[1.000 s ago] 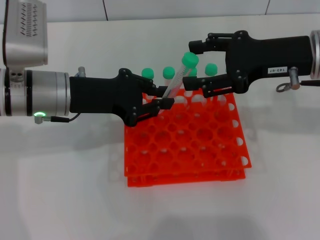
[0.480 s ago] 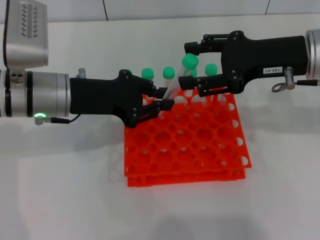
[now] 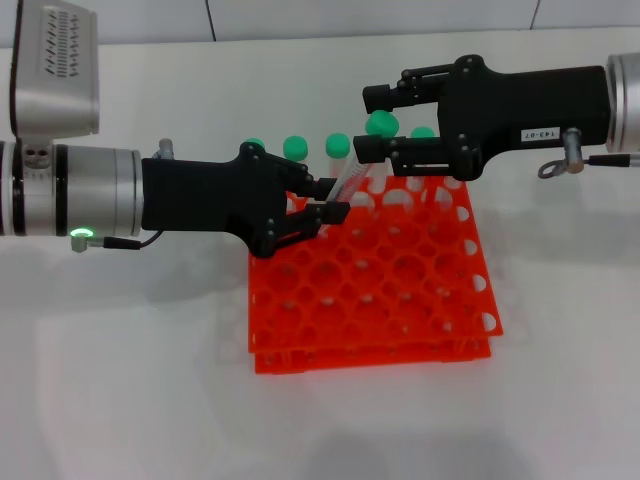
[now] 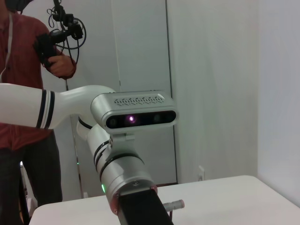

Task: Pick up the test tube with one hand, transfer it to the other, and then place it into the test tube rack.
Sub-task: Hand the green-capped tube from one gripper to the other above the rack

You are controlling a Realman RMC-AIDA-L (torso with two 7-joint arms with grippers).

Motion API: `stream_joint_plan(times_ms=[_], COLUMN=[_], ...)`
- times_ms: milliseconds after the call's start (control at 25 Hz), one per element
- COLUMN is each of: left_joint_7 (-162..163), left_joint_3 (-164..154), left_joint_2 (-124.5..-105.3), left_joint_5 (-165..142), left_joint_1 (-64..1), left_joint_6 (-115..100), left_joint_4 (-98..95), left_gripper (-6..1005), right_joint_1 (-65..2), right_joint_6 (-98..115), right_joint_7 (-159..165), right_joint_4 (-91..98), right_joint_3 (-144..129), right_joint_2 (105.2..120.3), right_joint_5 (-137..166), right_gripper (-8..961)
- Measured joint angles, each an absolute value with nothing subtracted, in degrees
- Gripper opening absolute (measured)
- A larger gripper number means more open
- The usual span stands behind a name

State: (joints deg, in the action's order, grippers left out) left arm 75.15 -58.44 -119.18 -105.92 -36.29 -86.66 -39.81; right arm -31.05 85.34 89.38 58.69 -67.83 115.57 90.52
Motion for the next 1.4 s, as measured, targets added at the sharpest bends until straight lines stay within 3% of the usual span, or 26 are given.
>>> stream_joint_plan(times_ms=[200,1160,1400], left_joint_7=[75.15,75.15,75.14], left_joint_3=[-58.45,-58.44,-58.44], left_joint_2=[-119.18,-119.18,-119.18], left_joint_5=[-105.92,-105.9,-105.85], left_joint_1=[-36.27,-36.12,-36.12], left_joint_6=[-86.66,-86.65,-86.66], left_joint_4=[-39.81,-39.81,-39.76], left_gripper=[206,209,210], right_joint_1=[-30.95,-31.06,-31.12], right_joint_6=[84.7,83.89,83.85], right_joint_7=[89.26,88.94,88.96], right_joint_4=[58.33,57.93,58.22], right_joint_3=[-68.38,-69.18,-69.29], right_joint_2=[115.57,115.57,115.57], right_joint_5=[90.52,90.58,90.58], right_gripper=[537,266,266])
